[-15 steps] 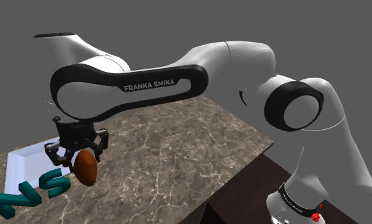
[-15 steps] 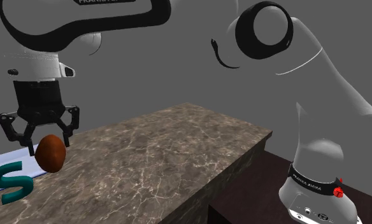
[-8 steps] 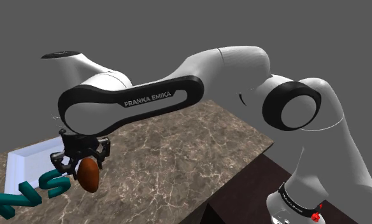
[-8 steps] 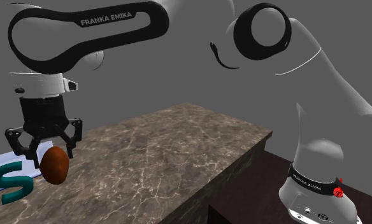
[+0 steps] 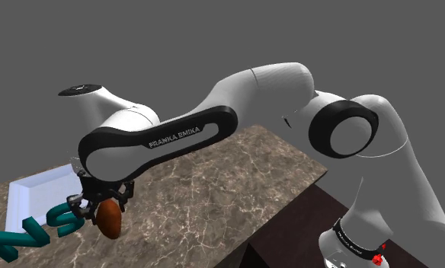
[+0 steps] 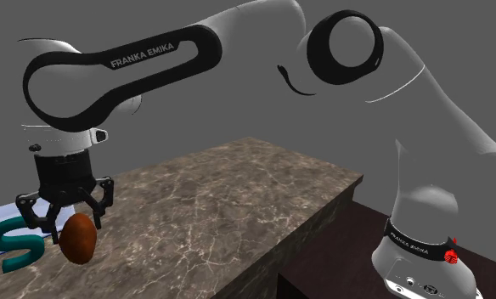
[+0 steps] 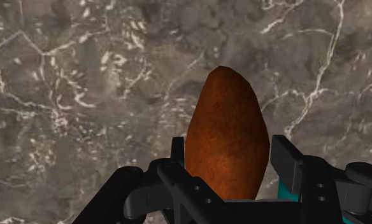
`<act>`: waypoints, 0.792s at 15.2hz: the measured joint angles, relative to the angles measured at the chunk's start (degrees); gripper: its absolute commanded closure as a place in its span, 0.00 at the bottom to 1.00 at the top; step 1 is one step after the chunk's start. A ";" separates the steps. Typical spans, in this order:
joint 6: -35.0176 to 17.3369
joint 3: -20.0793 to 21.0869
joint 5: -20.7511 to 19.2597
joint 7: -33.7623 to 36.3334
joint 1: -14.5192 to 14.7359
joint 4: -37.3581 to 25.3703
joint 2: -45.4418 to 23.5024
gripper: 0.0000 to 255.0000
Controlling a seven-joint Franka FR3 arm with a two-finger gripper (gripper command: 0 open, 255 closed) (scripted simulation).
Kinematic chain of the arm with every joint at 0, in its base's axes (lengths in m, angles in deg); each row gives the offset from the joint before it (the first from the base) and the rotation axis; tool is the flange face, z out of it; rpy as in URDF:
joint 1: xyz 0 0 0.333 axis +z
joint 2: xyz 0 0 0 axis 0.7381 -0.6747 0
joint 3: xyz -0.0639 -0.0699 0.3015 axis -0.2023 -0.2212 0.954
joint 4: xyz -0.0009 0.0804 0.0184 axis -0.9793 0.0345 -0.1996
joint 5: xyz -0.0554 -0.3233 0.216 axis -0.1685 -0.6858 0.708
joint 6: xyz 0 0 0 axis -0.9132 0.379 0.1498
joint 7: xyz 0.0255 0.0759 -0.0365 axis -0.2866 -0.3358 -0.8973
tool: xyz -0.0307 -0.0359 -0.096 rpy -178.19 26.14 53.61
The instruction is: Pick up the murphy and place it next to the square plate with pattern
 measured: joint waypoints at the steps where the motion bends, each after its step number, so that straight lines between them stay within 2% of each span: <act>1: -0.49 -0.02 -0.01 -0.02 -0.08 0.52 -0.01 1.00; 7: -1.10 -0.04 -0.01 -0.10 -0.22 1.13 0.01 1.00; 8: -1.10 -0.04 -0.01 -0.10 -0.22 1.13 0.01 0.00; 12: -1.10 -0.04 -0.01 -0.10 -0.22 1.13 0.01 0.00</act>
